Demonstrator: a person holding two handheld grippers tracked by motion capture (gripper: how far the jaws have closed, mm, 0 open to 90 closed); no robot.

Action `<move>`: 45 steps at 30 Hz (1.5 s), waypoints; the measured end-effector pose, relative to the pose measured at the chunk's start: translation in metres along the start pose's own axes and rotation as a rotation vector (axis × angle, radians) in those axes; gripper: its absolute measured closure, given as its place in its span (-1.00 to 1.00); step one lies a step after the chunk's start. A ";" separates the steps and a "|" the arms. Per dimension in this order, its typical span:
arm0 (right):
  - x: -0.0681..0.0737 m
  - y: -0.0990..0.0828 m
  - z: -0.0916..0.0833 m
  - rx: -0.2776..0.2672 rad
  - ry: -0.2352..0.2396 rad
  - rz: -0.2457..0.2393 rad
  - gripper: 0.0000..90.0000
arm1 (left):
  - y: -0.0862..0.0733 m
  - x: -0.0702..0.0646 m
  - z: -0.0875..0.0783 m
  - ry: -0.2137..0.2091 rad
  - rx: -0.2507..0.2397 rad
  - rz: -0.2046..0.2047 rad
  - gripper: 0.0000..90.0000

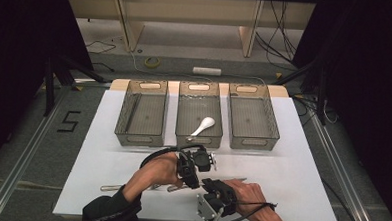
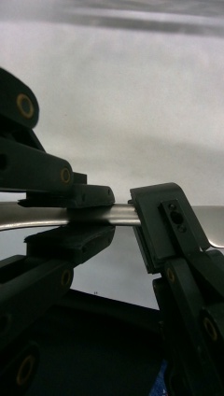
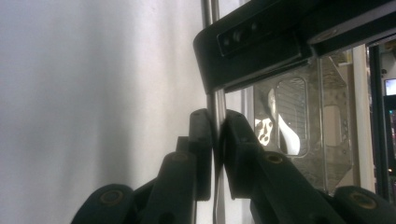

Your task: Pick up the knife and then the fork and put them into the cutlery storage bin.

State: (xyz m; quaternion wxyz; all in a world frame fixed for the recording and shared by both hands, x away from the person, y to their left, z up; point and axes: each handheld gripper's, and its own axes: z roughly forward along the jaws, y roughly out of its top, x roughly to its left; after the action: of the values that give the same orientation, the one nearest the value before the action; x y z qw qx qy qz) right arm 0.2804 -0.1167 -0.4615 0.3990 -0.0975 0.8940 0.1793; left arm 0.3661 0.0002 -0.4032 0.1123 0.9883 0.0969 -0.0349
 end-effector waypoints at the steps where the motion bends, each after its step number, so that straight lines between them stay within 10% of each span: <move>1: 0.000 -0.001 0.000 0.000 0.011 0.004 0.86 | 0.000 0.000 0.000 0.001 -0.003 -0.001 0.75; 10: -0.009 -0.008 -0.003 -0.036 0.049 0.086 0.87 | -0.002 0.001 -0.008 0.019 -0.063 -0.011 0.69; 21: -0.024 -0.027 -0.002 -0.013 0.049 0.174 0.87 | -0.025 0.012 -0.038 0.120 -0.225 -0.104 0.16; 32: -0.064 -0.077 -0.010 -0.019 0.038 0.552 0.87 | -0.095 0.027 -0.054 0.204 -0.560 -0.326 -0.26; 45: -0.130 -0.124 -0.003 0.045 -0.067 0.756 0.87 | -0.163 0.020 -0.034 0.319 -0.668 -0.422 -0.64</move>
State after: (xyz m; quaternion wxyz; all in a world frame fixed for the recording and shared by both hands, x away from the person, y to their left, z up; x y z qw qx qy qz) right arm 0.4041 -0.2273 -0.3926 0.3357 0.2541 0.8569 0.2972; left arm 0.3548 0.1679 -0.4071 0.4004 0.8492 0.3192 0.1293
